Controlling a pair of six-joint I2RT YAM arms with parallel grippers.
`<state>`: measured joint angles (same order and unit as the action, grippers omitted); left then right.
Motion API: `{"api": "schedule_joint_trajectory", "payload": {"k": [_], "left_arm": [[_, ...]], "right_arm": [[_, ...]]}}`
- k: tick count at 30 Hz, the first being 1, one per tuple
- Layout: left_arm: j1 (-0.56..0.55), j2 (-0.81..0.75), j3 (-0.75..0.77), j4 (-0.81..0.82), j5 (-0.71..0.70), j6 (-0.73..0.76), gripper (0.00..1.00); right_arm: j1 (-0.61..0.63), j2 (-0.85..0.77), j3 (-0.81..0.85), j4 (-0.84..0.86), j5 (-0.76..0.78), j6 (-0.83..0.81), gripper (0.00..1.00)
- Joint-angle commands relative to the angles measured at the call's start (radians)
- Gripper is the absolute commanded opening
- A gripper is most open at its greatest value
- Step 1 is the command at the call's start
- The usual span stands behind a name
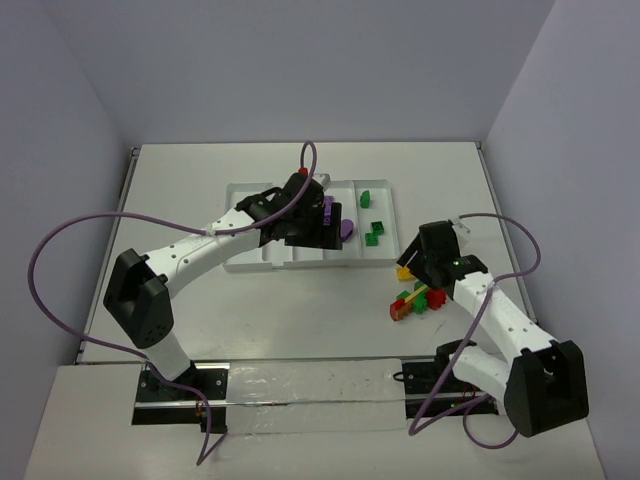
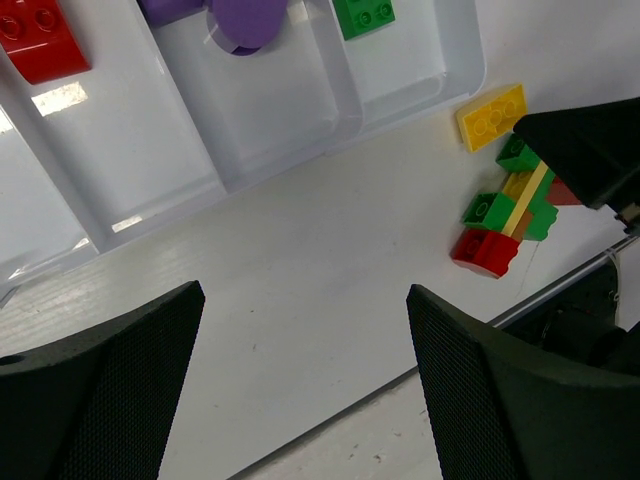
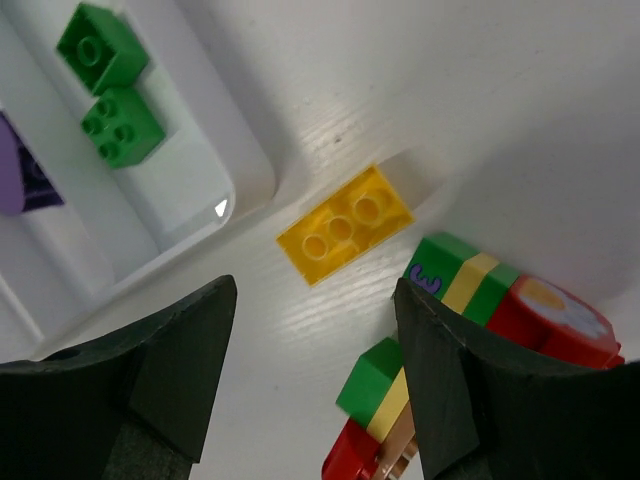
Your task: Sort the legos into containers by color
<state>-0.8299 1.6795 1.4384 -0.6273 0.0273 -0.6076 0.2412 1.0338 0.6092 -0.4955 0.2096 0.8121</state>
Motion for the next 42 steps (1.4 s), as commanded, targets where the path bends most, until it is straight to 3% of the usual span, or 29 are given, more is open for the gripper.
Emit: {"api": "schedule_joint_trajectory", "payload": {"k": [1, 12, 31, 42], "left_arm": [[0.000, -0.040, 0.006, 0.019, -0.018, 0.018, 0.90], [0.000, -0.041, 0.005, 0.011, -0.021, 0.026, 0.90], [0.000, -0.052, -0.001, -0.003, -0.049, 0.037, 0.91], [0.000, -0.049, 0.013, -0.013, -0.050, 0.040, 0.91]], "right_arm": [[-0.094, 0.032, -0.070, 0.168, -0.112, 0.082, 0.70], [-0.143, 0.078, -0.091, 0.233, -0.186, 0.137, 0.67], [-0.154, 0.131, -0.071, 0.135, -0.036, 0.240, 0.74], [-0.155, 0.216, -0.058, 0.184, -0.037, 0.235, 0.74]]}}
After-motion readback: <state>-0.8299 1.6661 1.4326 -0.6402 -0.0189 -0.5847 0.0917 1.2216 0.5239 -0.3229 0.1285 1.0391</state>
